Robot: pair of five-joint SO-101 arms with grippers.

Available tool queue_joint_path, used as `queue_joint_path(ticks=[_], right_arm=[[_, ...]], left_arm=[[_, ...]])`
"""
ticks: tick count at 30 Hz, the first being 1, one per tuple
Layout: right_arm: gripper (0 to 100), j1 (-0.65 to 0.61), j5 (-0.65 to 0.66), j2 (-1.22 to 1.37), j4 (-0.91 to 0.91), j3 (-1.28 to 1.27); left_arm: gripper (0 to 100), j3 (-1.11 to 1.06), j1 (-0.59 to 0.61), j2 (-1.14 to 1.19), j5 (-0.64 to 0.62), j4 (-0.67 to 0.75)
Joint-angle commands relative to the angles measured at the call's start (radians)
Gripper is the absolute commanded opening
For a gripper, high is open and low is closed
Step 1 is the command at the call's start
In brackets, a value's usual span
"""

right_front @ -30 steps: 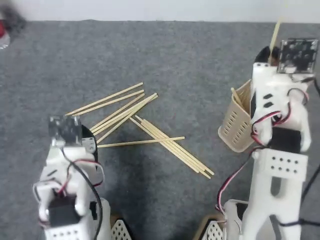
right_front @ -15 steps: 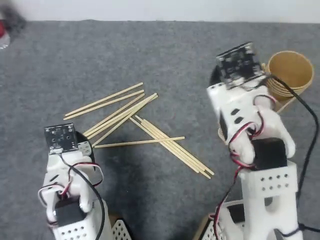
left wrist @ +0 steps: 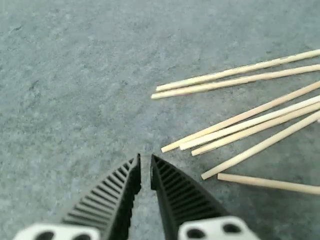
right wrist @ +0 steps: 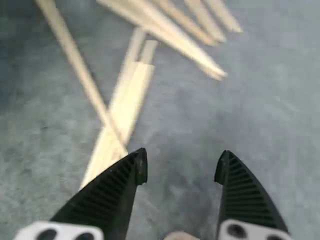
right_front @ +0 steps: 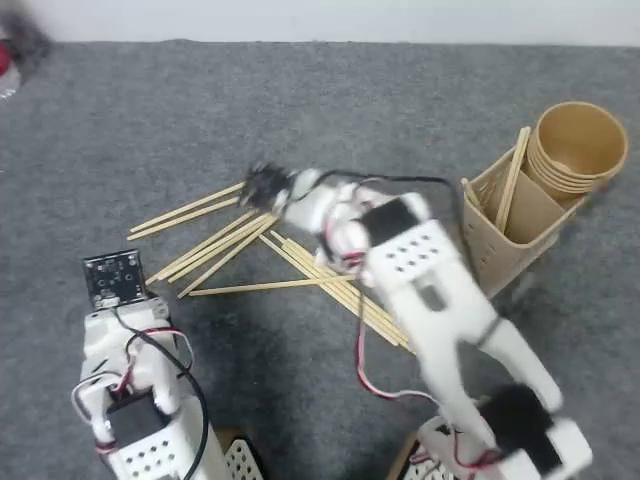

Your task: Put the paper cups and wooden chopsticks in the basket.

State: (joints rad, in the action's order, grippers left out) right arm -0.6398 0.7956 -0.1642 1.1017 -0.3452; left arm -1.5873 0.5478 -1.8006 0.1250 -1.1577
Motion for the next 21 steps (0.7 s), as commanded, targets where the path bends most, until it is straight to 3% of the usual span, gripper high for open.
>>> queue_joint_path(ticks=[1, 8, 14, 21], right_arm=[[22.4, -0.056, 0.066, 0.079, -0.007, 0.048], [22.4, -0.099, 0.143, 0.297, -0.085, 0.051], [21.8, -0.110, 0.143, 0.406, -0.099, 0.077], [7.3, -0.097, 0.146, 0.466, -0.102, 0.132]], left_arm=[[4, 0.005, 0.005, -0.021, 0.015, -0.006], [3, -0.036, -0.124, -0.021, 0.063, -0.005], [3, -0.048, -0.137, -0.021, 0.098, 0.000], [3, -0.050, -0.132, -0.021, 0.103, 0.002]])
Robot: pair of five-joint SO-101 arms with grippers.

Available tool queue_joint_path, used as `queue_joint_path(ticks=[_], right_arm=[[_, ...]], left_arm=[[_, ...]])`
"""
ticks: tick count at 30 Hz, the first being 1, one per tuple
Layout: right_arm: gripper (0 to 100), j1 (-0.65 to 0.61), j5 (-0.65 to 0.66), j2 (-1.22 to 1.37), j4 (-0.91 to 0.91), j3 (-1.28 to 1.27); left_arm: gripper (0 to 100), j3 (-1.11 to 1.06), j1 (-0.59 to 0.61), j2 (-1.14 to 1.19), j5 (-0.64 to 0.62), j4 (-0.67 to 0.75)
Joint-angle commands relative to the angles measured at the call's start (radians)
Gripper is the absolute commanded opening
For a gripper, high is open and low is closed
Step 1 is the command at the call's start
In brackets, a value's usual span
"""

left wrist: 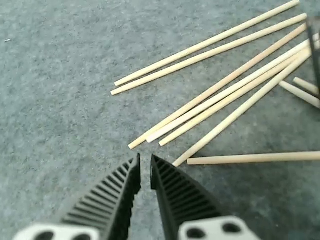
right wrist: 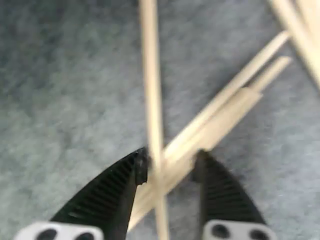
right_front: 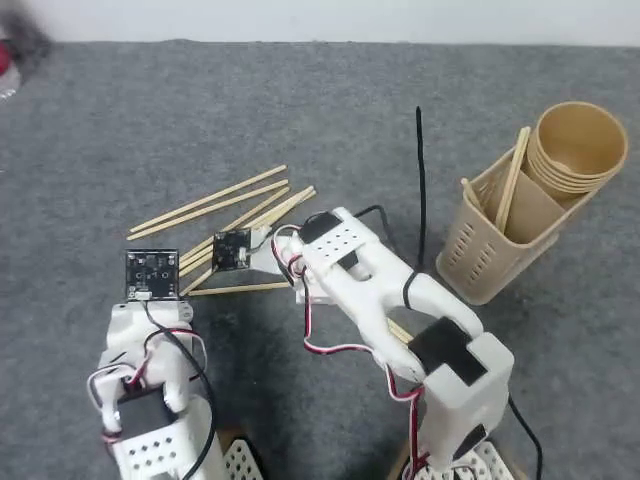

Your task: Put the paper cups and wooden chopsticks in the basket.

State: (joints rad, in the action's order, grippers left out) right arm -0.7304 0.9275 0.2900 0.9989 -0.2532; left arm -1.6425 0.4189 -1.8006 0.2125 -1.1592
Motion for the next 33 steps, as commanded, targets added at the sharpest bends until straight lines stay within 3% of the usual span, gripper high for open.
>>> queue_joint_path(ticks=[1, 6, 26, 33], right_arm=[[6.9, -0.007, 0.014, 0.018, 0.004, 0.044], [0.2, -0.007, 0.014, 0.027, 0.004, 0.048], [0.8, -0.012, 0.066, 0.024, 0.042, 0.015], [0.6, 0.038, -0.084, -0.159, 0.110, 0.173]], left_arm=[[3, 0.005, -0.003, -0.021, 0.015, 0.003], [3, 0.004, -0.005, -0.021, 0.015, 0.003], [3, -0.007, -0.008, -0.021, 0.017, 0.017], [3, -0.007, -0.009, -0.021, 0.017, 0.017]])
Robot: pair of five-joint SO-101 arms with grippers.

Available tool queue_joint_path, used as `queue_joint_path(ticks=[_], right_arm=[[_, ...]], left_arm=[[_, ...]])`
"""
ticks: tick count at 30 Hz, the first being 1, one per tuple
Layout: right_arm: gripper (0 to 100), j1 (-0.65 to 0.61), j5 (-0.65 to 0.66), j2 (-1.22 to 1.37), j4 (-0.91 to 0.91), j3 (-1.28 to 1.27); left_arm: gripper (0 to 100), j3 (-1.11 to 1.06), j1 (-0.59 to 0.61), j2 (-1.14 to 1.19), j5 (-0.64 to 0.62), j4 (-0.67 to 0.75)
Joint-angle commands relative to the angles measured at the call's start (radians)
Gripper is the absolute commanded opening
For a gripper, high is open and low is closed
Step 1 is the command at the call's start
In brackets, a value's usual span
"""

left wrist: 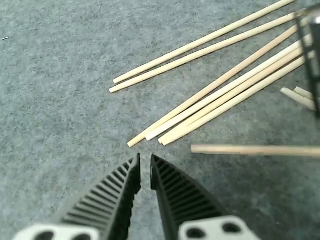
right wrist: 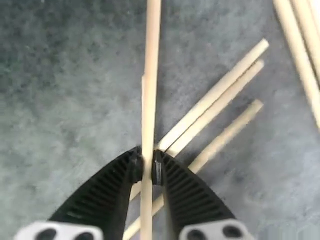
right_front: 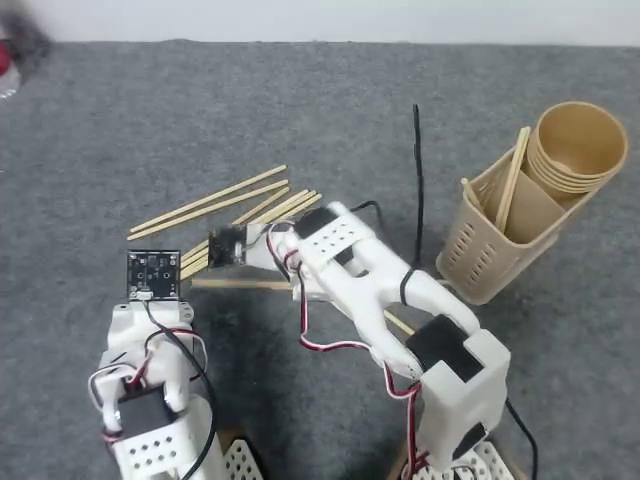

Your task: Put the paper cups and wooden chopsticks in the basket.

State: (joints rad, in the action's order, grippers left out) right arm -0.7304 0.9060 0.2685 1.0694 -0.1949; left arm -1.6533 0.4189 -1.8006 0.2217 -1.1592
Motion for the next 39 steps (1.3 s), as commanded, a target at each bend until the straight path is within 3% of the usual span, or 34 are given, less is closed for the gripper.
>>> queue_joint_path(ticks=[1, 6, 10, 16, 22, 25, 30, 34, 39], right_arm=[[0.6, 0.056, -0.092, -0.173, 0.051, 0.158], [0.6, 0.131, -0.232, -0.328, 0.142, 0.391], [0.6, 0.209, -0.431, -0.435, 0.162, 0.588], [0.7, 0.460, -0.756, -0.602, 0.174, 0.809], [0.7, 0.526, -0.806, -0.800, 0.453, 0.812], [0.7, 0.559, -0.798, -0.868, 0.495, 0.807], [0.7, 0.702, -0.787, -0.877, 0.317, 0.703], [0.7, 0.742, -0.787, -0.906, 0.085, 0.511], [0.7, 0.740, -0.789, -1.026, -0.278, 0.066]], left_arm=[[3, 0.004, -0.009, -0.021, 0.008, 0.017], [3, -0.004, -0.009, -0.021, 0.008, 0.018], [3, -0.007, -0.008, -0.021, 0.008, 0.029], [3, -0.008, -0.005, -0.021, 0.008, 0.026], [3, -0.021, -0.008, -0.021, 0.008, 0.031], [3, -0.022, -0.008, -0.021, 0.008, 0.031], [3, -0.022, -0.003, -0.021, 0.008, 0.031], [3, -0.022, -0.003, -0.021, 0.008, 0.029], [3, -0.022, -0.003, -0.021, 0.009, 0.029]])
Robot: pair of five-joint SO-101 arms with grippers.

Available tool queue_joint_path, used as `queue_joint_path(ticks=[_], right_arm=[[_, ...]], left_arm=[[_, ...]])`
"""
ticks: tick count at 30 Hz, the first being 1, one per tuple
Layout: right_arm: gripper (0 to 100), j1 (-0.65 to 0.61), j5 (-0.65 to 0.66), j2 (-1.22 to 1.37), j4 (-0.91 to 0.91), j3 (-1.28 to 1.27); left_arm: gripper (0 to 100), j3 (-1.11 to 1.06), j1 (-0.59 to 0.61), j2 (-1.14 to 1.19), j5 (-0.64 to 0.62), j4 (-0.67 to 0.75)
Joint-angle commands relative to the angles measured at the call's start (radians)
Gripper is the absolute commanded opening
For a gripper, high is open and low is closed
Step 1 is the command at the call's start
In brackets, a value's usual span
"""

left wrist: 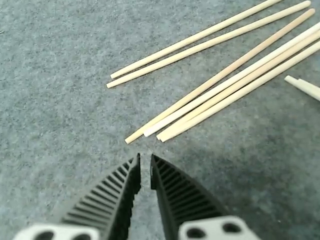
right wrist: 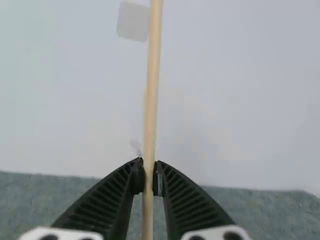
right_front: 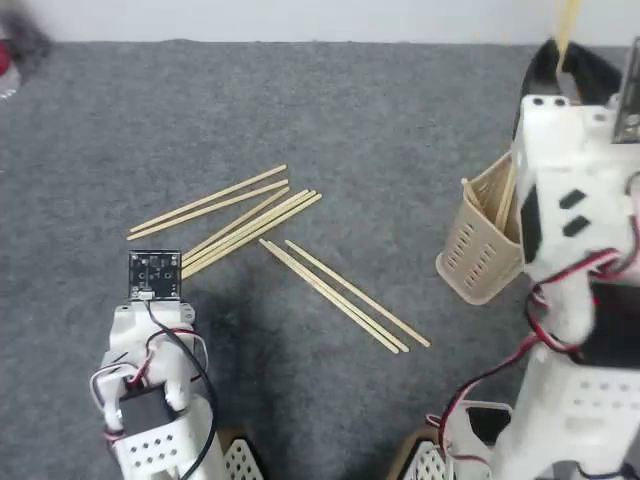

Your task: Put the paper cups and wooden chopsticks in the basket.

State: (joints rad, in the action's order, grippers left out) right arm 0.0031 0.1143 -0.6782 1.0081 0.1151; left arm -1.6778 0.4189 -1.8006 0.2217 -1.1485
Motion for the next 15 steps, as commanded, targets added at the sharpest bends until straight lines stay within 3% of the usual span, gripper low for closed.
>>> queue_joint_path(ticks=[1, 5, 12, 15], right_arm=[[0.7, 0.015, 0.005, -0.113, -0.292, -0.345], [0.7, 0.013, 0.009, -0.262, -0.481, -0.667], [1.3, 0.035, 0.014, -0.414, -0.503, -0.895], [13.2, 0.039, 0.015, -0.447, -0.498, -0.948]], left_arm=[[3, 0.002, -0.003, -0.021, 0.009, 0.018], [3, 0.002, -0.003, -0.021, 0.009, 0.020], [3, 0.002, -0.008, -0.021, 0.009, 0.020], [3, 0.002, -0.008, -0.021, 0.009, 0.020]])
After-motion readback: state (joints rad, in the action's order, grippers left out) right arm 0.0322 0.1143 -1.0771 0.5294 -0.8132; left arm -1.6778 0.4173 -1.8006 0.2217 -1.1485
